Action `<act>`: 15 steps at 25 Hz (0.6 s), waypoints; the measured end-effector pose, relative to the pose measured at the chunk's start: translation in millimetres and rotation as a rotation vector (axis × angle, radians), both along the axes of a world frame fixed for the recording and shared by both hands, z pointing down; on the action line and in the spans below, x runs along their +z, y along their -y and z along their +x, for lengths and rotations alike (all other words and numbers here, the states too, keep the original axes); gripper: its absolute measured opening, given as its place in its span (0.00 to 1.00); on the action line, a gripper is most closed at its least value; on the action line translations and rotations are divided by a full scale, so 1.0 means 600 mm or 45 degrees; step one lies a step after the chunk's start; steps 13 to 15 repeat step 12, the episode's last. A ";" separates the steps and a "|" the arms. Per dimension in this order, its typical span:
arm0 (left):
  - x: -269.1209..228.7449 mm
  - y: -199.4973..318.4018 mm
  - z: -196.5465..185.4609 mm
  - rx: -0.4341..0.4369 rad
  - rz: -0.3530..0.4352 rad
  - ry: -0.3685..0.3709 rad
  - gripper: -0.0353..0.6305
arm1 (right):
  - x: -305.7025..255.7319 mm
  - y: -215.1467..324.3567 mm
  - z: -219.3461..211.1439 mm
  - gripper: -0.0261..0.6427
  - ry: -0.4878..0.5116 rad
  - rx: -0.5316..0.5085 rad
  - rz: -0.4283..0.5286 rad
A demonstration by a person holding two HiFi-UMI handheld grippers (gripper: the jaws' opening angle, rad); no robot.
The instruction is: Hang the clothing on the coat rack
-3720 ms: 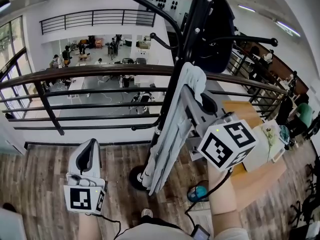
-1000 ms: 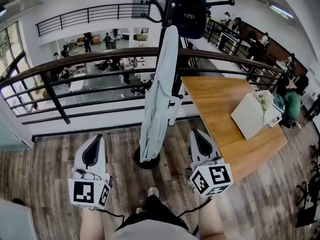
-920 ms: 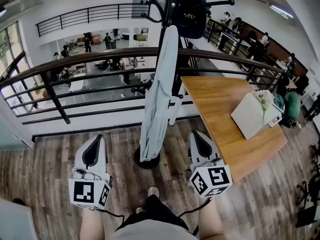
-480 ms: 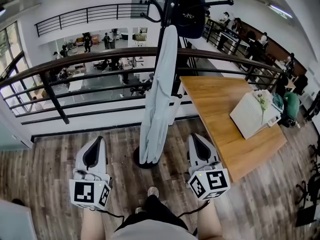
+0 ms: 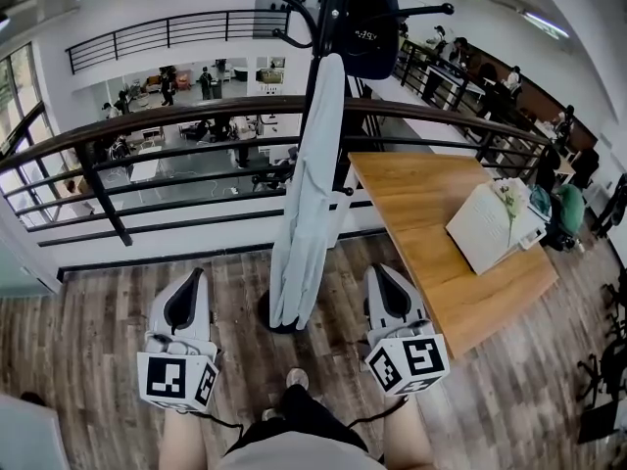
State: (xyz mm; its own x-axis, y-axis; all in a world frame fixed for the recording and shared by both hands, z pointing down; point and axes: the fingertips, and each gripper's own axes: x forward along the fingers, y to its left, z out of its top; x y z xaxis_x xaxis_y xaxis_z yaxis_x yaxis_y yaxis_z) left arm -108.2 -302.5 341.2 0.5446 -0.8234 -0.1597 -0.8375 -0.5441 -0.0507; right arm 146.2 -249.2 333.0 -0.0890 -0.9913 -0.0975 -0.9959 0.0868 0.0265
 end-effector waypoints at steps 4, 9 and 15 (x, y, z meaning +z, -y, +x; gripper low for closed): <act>-0.002 0.000 0.002 0.005 0.002 -0.006 0.07 | -0.002 -0.003 0.002 0.04 0.004 0.009 0.005; -0.002 0.003 0.009 0.010 0.000 -0.010 0.07 | -0.002 -0.003 0.007 0.04 0.004 0.009 0.001; 0.000 0.002 0.016 0.009 -0.002 -0.010 0.07 | -0.002 -0.004 0.013 0.04 0.006 0.007 -0.002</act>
